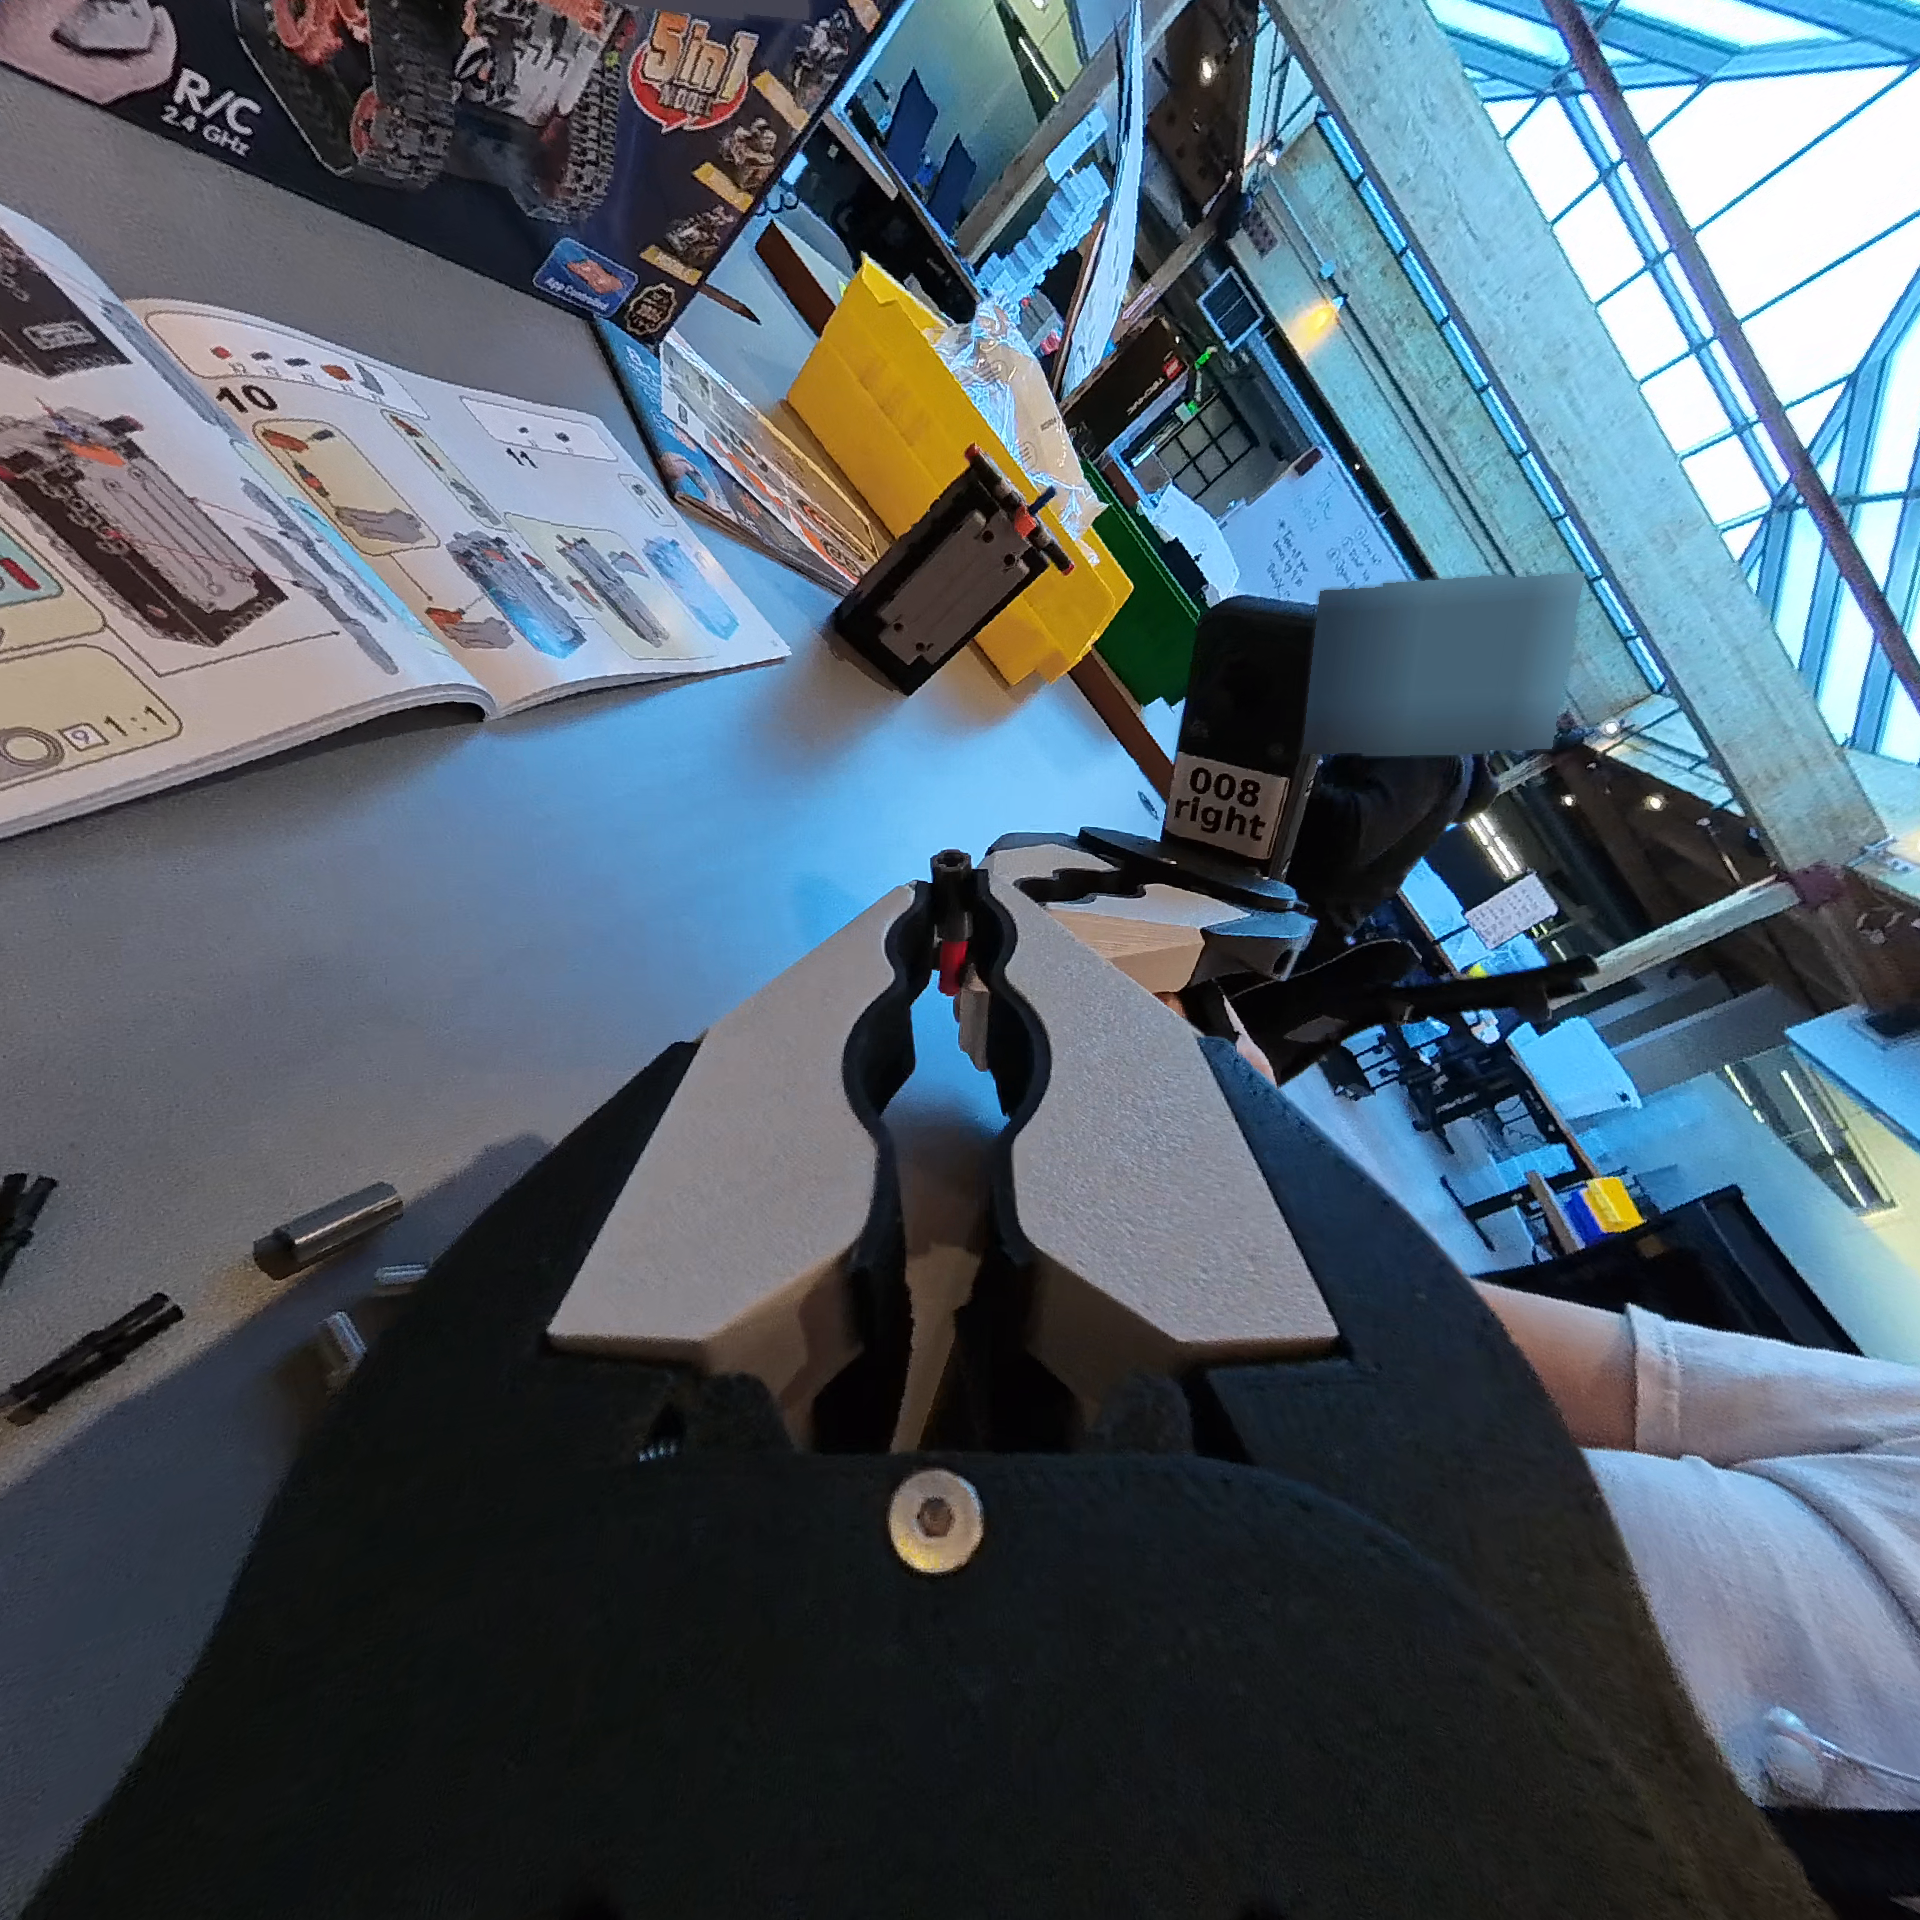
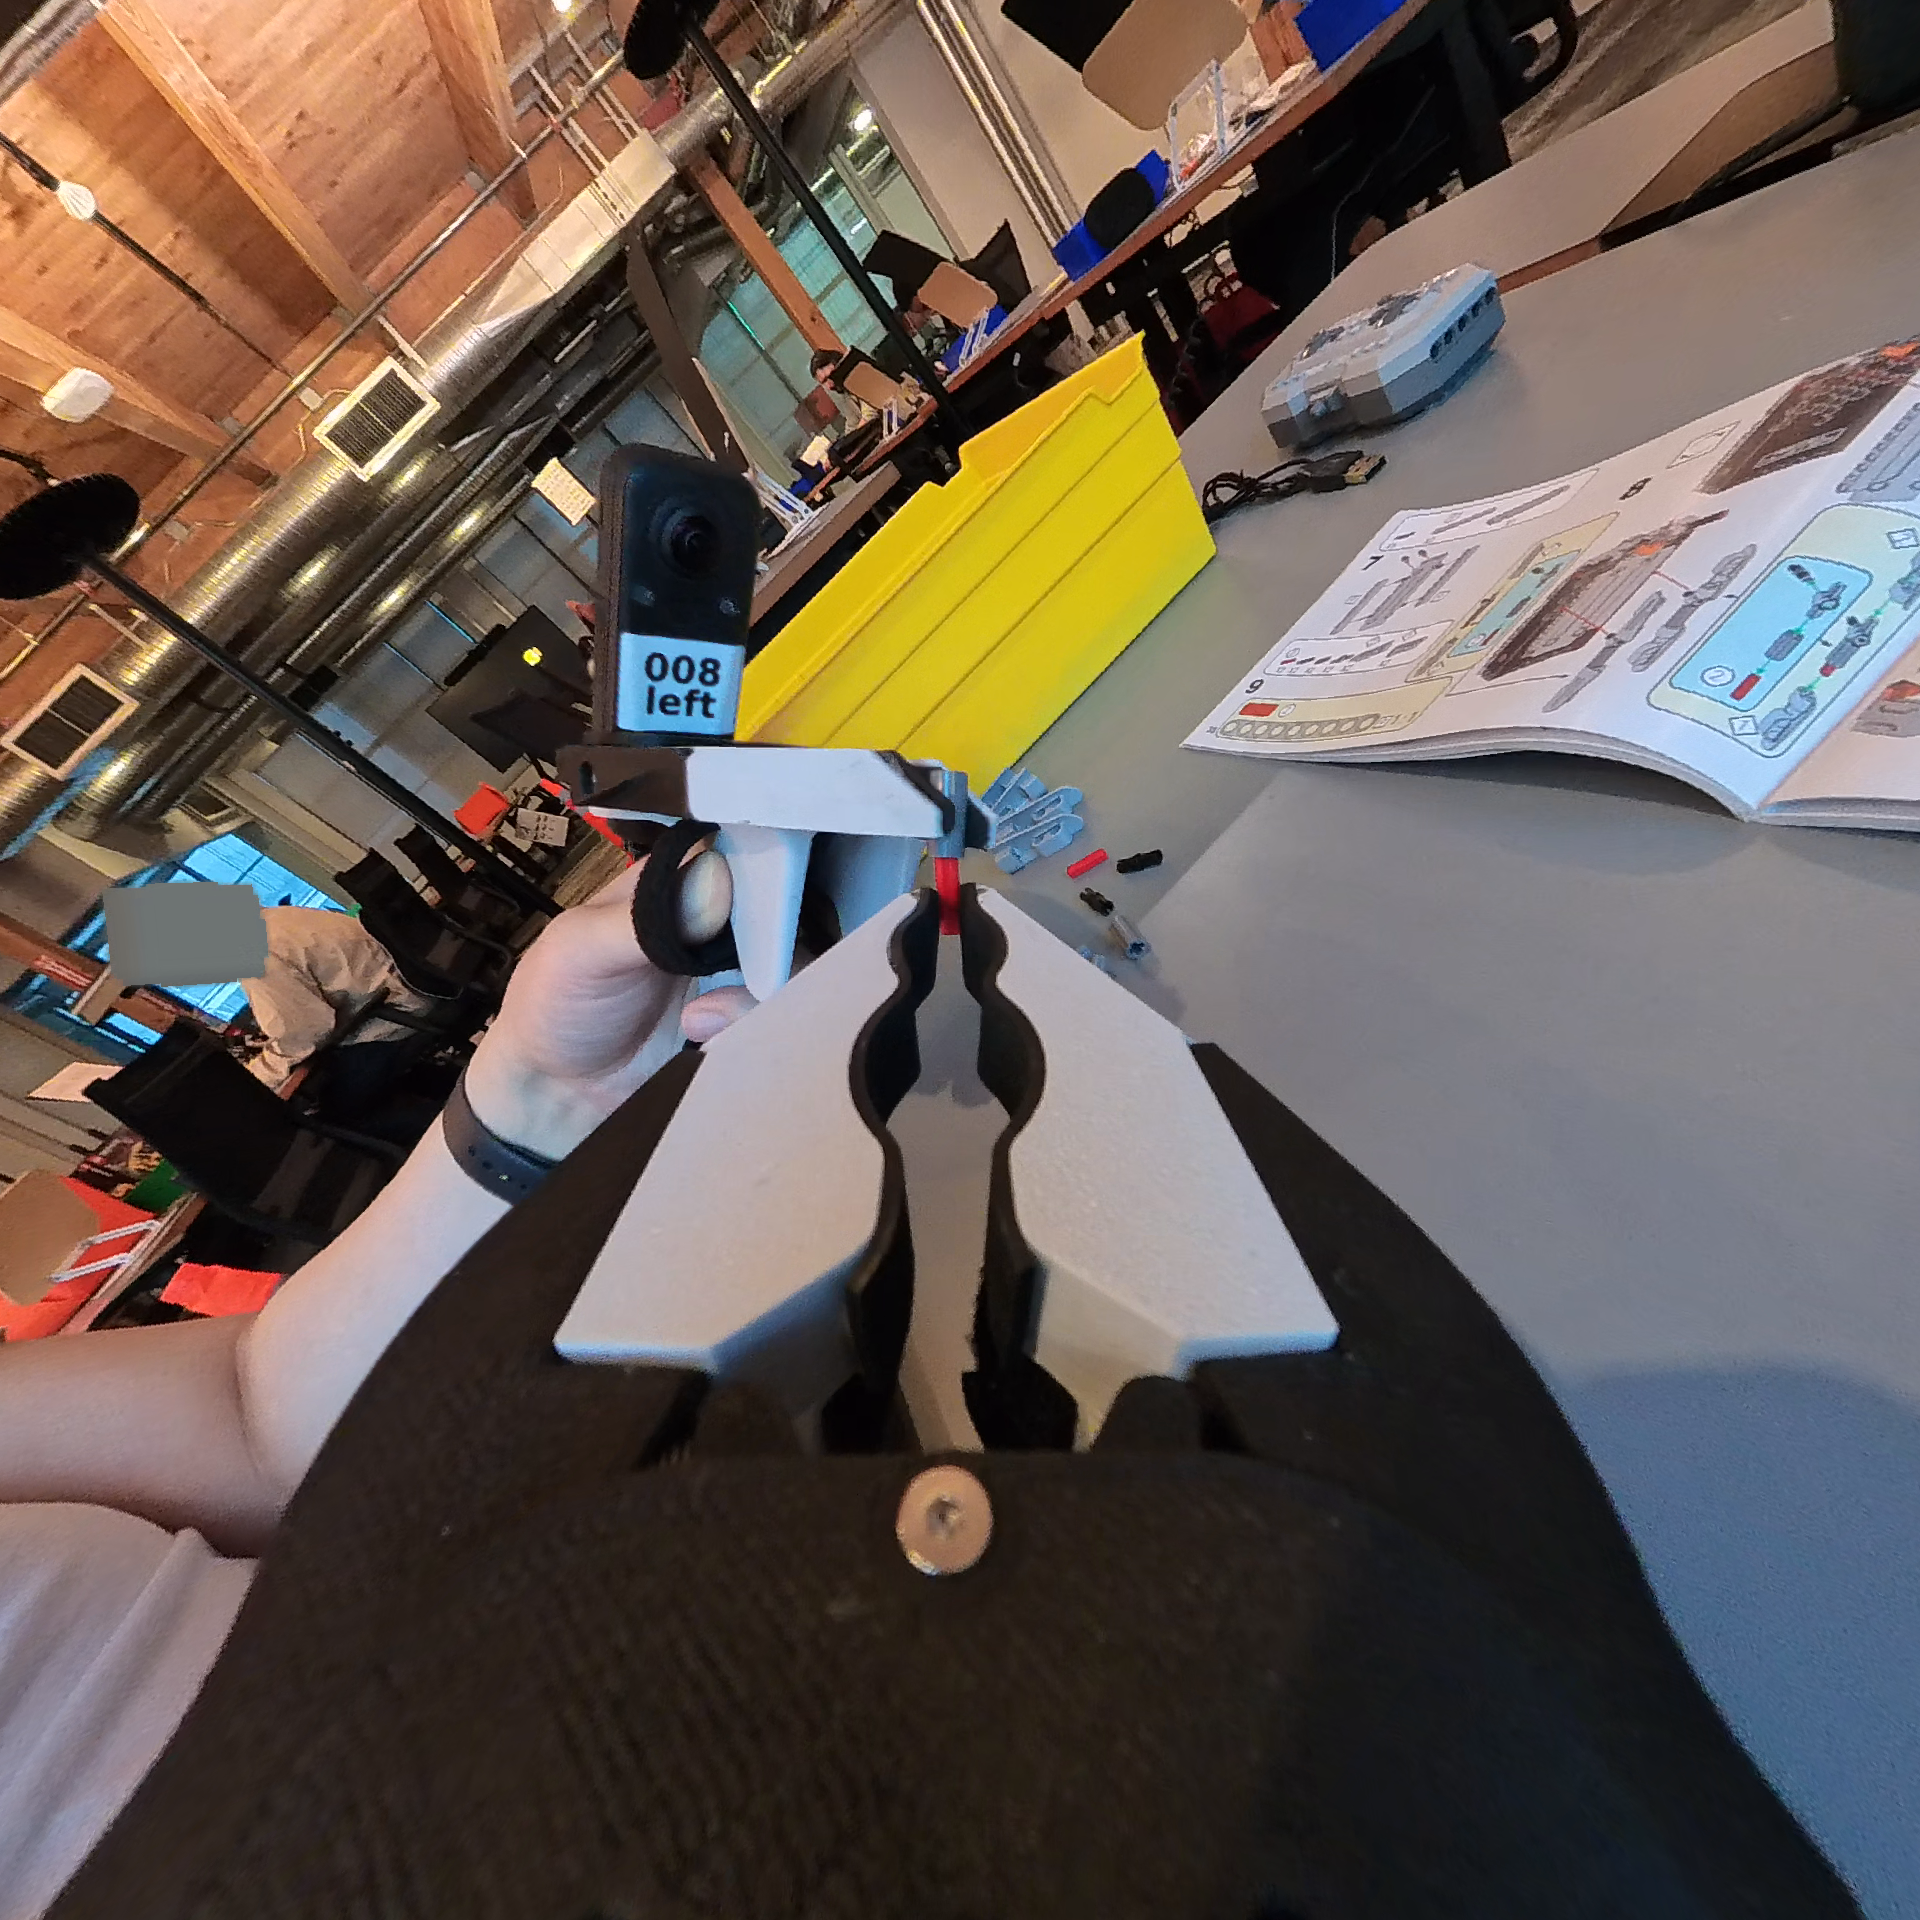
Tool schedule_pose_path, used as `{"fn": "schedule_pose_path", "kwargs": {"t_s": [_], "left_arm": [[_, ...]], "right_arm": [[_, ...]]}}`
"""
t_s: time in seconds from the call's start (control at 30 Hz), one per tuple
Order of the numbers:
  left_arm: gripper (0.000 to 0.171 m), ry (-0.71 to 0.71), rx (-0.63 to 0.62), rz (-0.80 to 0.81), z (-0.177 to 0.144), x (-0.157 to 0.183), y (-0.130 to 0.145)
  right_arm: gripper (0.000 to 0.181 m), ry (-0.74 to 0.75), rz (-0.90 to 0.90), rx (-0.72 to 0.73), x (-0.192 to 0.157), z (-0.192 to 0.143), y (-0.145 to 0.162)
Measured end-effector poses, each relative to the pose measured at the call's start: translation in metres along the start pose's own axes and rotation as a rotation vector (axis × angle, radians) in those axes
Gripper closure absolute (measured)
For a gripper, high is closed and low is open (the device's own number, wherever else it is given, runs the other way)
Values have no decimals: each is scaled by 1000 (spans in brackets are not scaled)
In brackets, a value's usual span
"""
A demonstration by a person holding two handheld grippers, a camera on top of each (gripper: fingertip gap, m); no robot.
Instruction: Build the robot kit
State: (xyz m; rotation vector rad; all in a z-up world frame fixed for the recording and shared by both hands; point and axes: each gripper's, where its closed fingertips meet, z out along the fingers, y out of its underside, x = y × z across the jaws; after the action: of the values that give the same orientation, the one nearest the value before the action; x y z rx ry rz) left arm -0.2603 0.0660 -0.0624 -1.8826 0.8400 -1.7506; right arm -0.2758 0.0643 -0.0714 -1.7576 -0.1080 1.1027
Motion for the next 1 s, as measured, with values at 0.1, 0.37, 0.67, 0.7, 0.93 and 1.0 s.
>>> {"fn": "schedule_pose_path", "kwargs": {"t_s": [0.1, 0.37, 0.67, 0.7, 0.93, 1.0], "left_arm": [[167, 4, 5, -13, 0, -1, 0], [167, 9, 10, -47, -1, -4, 1], [166, 77, -16, -144, -12, 1, 0], [166, 97, -42, -168, -14, 4, 2], [167, 153, -212, -220, -23, 16, 26], [167, 157, -252, -216, -21, 18, 33]], "right_arm": [[179, 12, -16, 0, 0, 1, 0], [179, 4, 1, 15, 1, 0, -2], [131, -1, -166, 49, -11, -5, -11], [116, -12, -269, 41, -18, -6, -13], [100, 3, -1076, -173, -38, 2, 15], [109, -8, -1087, -214, -32, 5, 24]]}}
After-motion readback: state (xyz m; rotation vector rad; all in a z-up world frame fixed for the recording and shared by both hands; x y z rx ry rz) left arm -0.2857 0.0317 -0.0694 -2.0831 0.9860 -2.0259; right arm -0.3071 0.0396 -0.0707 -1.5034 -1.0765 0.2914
